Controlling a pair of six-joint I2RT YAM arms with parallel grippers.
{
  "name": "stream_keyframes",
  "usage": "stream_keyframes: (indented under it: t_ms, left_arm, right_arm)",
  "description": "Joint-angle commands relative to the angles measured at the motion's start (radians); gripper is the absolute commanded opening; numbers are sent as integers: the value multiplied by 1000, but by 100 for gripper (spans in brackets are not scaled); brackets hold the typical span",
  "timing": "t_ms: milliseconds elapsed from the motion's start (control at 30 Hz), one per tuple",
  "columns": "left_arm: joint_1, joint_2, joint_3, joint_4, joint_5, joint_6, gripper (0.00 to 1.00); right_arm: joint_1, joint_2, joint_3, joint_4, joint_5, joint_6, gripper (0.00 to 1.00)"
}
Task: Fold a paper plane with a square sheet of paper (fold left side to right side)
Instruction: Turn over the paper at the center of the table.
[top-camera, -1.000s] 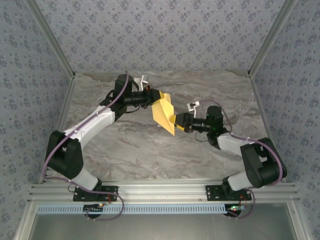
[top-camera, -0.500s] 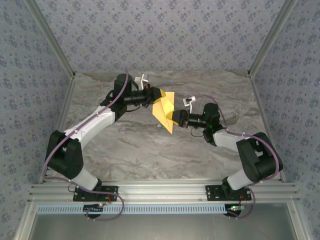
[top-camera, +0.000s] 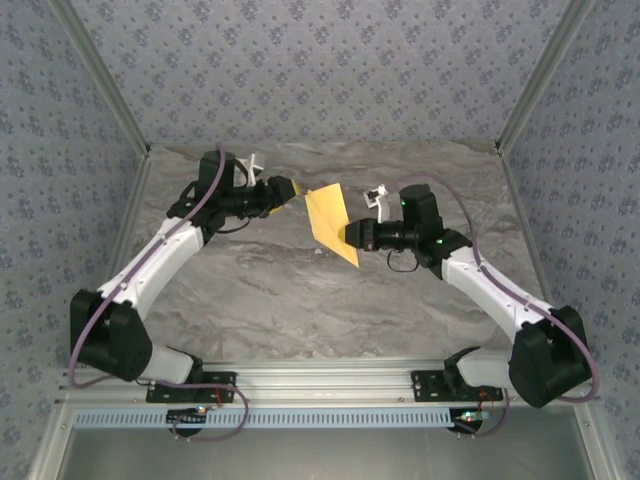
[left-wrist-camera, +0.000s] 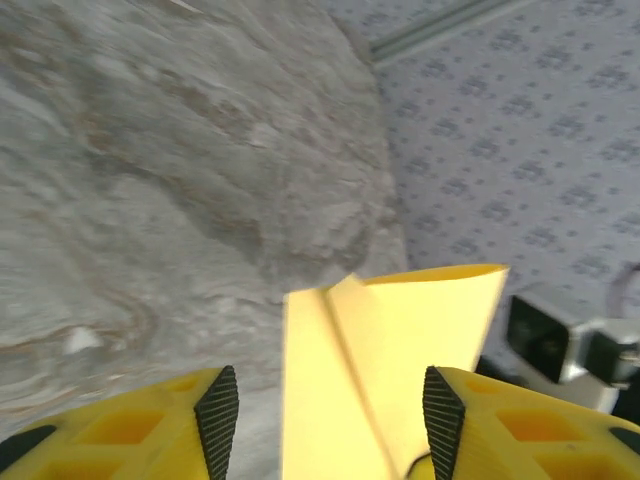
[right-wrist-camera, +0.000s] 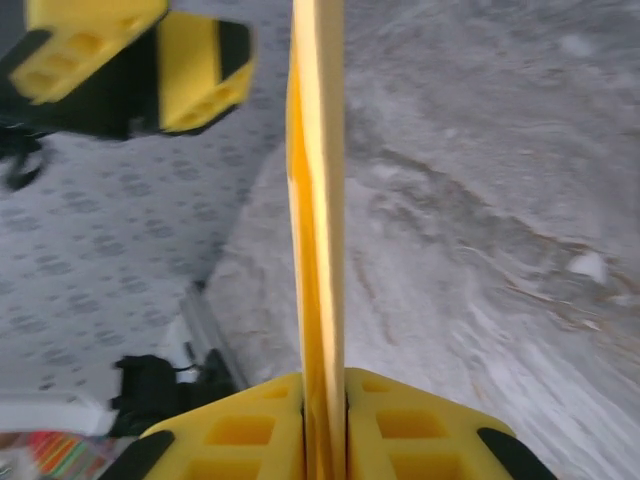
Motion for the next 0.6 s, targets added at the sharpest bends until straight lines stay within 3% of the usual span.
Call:
stream_keyframes:
  t_ms: [0, 167, 267, 467, 567]
  left_arm:
    - [0, -95, 44, -219, -186, 164, 55]
    - [0, -218, -24, -266, -381, 179, 57]
    - [0, -272, -60, -283, -458, 173, 59]
    - [0, -319, -73, -335, -507, 194, 60]
    - [0, -334, -77, -351, -519, 199, 61]
  right_arm:
    - [64, -12, 105, -467, 389, -219, 15]
    - [249, 83, 274, -687, 895, -189, 13]
    - [331, 217, 381, -810, 1101, -168, 12]
    - [461, 524, 578, -1019, 1365, -116, 12]
    - [501, 653, 648, -1075, 1435, -101, 12]
